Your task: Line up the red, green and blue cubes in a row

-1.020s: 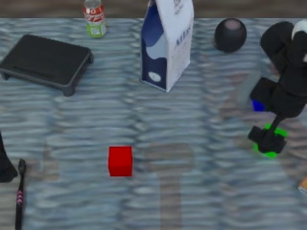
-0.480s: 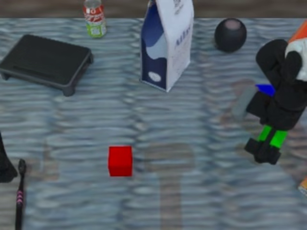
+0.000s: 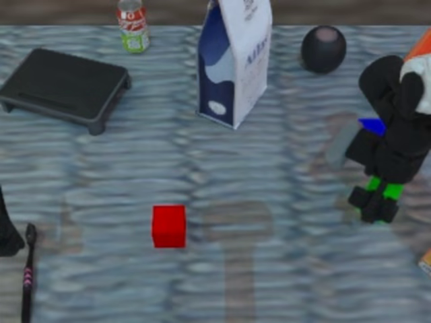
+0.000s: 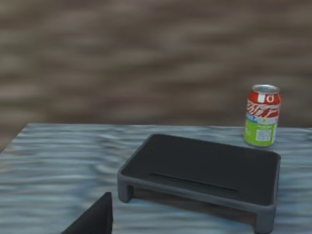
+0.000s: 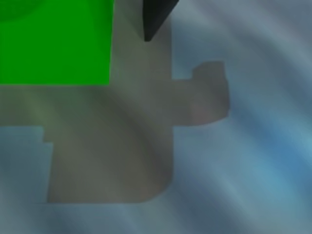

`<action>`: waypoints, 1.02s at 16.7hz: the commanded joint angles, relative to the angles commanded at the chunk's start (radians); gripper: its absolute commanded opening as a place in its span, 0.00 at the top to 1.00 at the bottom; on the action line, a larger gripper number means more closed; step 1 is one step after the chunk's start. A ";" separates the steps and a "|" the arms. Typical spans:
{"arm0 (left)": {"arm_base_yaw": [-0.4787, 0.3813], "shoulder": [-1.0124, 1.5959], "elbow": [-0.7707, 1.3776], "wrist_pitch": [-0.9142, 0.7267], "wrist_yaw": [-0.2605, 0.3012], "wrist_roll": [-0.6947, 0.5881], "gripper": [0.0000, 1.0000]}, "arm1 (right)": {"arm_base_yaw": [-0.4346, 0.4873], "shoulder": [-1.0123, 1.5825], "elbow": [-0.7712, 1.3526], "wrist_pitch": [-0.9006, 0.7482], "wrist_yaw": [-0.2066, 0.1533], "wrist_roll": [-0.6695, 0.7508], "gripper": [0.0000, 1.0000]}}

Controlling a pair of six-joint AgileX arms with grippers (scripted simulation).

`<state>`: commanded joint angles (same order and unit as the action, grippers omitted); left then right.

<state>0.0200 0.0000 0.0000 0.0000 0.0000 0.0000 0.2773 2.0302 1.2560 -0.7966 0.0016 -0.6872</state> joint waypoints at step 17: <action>0.000 0.000 0.000 0.000 0.000 0.000 0.00 | 0.001 -0.037 0.049 -0.083 -0.004 0.004 1.00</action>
<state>0.0200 0.0000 0.0000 0.0000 0.0000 0.0000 0.2779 1.9927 1.3053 -0.8799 -0.0021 -0.6834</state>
